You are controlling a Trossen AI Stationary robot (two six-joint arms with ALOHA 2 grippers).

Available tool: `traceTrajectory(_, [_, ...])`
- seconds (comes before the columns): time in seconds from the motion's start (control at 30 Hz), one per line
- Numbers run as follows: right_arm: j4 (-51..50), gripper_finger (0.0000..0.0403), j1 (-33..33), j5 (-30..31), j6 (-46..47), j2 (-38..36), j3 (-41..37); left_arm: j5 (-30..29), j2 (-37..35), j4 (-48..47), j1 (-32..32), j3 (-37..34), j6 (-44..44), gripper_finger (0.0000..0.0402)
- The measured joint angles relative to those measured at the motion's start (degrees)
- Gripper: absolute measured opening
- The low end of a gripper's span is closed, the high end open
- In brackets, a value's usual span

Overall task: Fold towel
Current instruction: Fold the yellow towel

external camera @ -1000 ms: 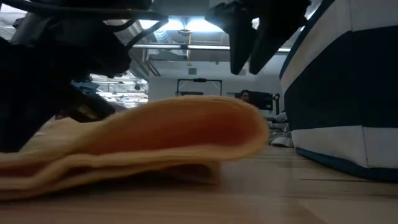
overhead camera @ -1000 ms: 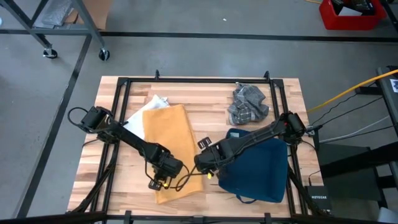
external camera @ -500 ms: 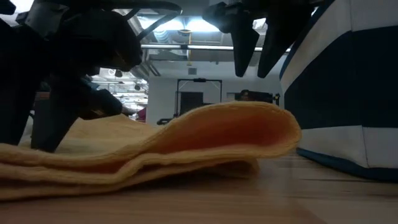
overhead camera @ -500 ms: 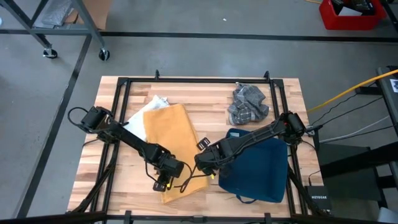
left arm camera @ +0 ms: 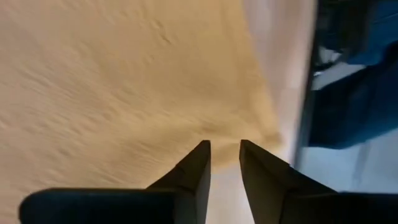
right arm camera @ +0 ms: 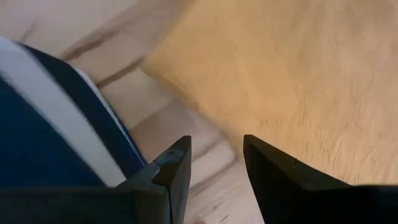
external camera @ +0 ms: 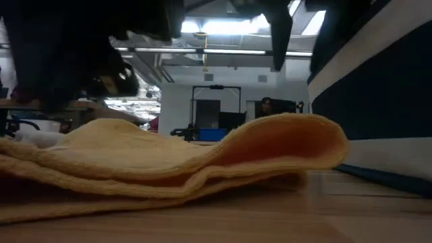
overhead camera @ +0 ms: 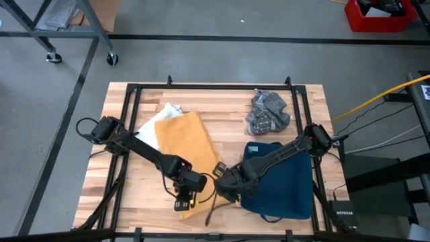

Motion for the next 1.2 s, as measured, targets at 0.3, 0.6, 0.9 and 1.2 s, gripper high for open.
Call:
traceTrajectory(0.3, [-3.17,0.015,1.95,0.15,3.34,0.98,0.0,3.67,-0.1,-1.65,-6.62,1.51,-9.42,0.0071])
traceTrajectory(0.6, [3.84,0.015,1.89,1.99,0.54,2.38,0.0,-15.65,-0.01,-1.06,-15.23,1.52,-9.53,0.0072])
traceTrajectory(0.9, [2.5,0.0149,1.89,2.03,-5.56,5.53,0.2,-33.47,0.52,-0.69,-19.75,1.46,-5.06,0.0072])
traceTrajectory(1.2, [2.78,0.0149,1.89,1.95,-12.04,5.6,0.13,-33.77,0.52,3.57,-20.52,-0.88,5.99,0.0072])
